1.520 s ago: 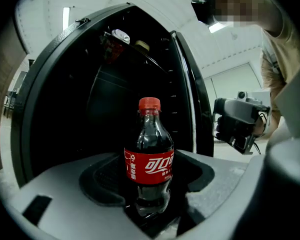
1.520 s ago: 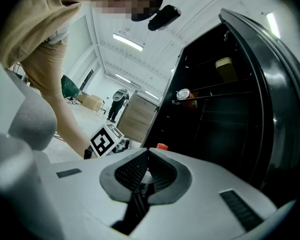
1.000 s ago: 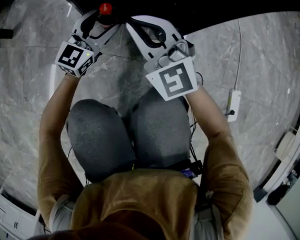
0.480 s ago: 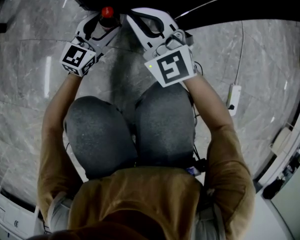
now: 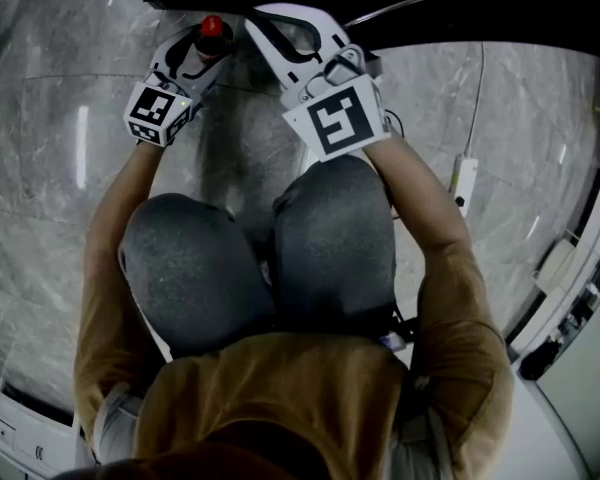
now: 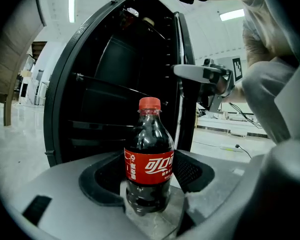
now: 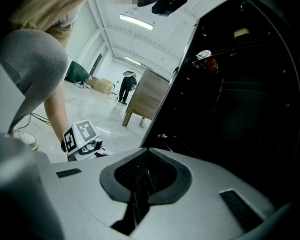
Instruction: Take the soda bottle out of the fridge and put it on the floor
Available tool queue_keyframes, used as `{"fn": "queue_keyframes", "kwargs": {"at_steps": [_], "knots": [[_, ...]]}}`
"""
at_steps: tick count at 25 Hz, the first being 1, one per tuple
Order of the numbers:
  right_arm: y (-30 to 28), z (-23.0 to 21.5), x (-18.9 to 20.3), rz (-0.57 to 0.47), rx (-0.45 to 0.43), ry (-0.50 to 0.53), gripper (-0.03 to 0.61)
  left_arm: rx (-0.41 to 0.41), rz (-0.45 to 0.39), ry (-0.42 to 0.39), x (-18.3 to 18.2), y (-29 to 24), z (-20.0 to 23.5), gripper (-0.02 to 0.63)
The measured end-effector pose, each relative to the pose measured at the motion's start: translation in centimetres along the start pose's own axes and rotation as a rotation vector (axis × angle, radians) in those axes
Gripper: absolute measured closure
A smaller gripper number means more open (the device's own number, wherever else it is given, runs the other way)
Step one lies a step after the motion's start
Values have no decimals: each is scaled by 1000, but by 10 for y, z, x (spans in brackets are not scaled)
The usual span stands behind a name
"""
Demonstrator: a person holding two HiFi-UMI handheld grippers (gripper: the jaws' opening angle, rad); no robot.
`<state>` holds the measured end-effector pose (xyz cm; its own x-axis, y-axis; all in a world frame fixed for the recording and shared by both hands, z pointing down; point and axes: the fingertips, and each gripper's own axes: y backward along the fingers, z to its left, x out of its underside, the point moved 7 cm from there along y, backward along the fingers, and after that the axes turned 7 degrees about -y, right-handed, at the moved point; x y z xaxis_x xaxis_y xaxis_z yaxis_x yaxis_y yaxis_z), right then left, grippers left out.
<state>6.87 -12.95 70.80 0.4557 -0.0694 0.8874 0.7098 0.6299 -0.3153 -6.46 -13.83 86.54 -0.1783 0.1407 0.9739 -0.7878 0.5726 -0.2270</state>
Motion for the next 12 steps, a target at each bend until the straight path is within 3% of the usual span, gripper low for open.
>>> {"fn": "queue_keyframes", "kwargs": {"at_steps": [12], "knots": [[-6,6,12,27,-13,1,578,-30,31,17,34,-10,-1,322]]}}
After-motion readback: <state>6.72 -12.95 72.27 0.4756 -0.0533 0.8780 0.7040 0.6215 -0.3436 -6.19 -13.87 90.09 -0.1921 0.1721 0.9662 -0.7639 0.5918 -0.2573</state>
